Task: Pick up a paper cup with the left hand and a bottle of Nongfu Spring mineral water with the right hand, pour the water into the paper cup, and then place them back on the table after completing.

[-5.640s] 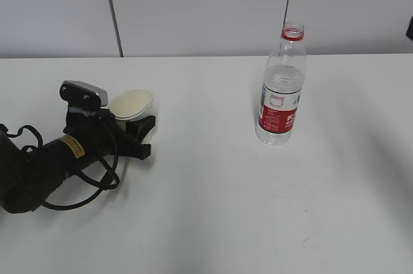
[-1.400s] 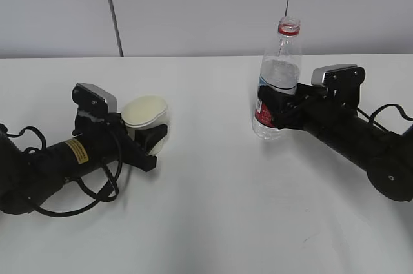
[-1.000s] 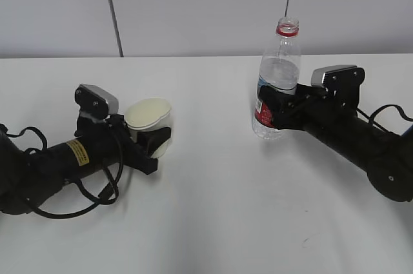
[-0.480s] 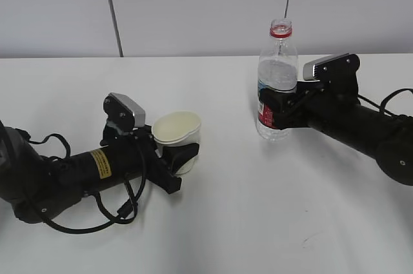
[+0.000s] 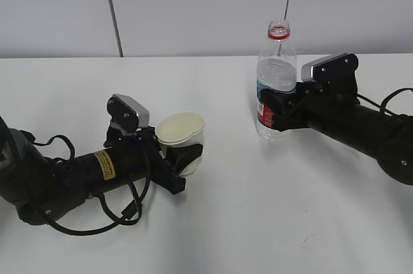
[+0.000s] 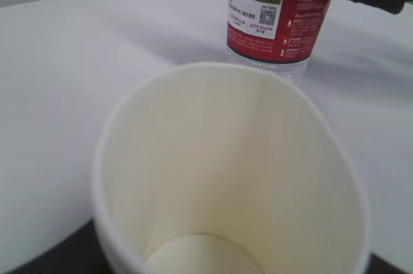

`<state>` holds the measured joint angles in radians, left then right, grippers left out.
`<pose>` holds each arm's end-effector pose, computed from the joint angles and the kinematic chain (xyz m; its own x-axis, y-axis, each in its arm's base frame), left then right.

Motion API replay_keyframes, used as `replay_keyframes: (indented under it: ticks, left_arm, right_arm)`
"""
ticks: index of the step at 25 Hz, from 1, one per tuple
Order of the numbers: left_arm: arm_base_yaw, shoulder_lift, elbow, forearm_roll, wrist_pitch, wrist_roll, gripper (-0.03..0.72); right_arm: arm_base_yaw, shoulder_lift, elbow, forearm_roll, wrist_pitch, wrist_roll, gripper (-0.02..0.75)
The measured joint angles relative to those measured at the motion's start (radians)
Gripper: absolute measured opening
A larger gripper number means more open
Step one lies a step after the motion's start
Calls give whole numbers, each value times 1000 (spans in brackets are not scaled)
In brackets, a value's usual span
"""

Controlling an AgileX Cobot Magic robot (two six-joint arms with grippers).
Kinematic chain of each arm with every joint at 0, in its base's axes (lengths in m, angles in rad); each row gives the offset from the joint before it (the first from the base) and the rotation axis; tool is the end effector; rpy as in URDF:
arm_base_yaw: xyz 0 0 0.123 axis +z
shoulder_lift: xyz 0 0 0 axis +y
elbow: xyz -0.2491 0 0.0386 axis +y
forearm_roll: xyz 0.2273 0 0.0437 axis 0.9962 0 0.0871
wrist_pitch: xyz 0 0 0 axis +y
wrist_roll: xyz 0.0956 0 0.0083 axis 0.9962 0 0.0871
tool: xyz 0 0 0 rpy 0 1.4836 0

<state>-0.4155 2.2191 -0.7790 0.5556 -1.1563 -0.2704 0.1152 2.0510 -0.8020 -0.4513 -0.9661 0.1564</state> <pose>0.2881 -0.1777 0.0569 -0.2549 0.0882 -0.9629 0.7741 0.6153 -0.1486 0.3432 0.0744 0.1024 -0.1894 -0.1274 -0.9736 -0.4773 0.8785 -0.0221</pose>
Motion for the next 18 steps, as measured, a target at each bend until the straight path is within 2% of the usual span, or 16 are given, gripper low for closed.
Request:
replay_keyframes:
  ticks: [4,13,18]
  left_arm:
    - [0,-5,0,11,7,-14,356]
    - [-1,-73,0,37,12,-63,356]
    - [-1,-88,0,54,13,-96,356]
  right_arm:
    - [0,-22,2,-26,29,-1,382]
    - [0,-120,11,-60,204,-53,377]
    - [0,-166,13,-89,222,-58,376]
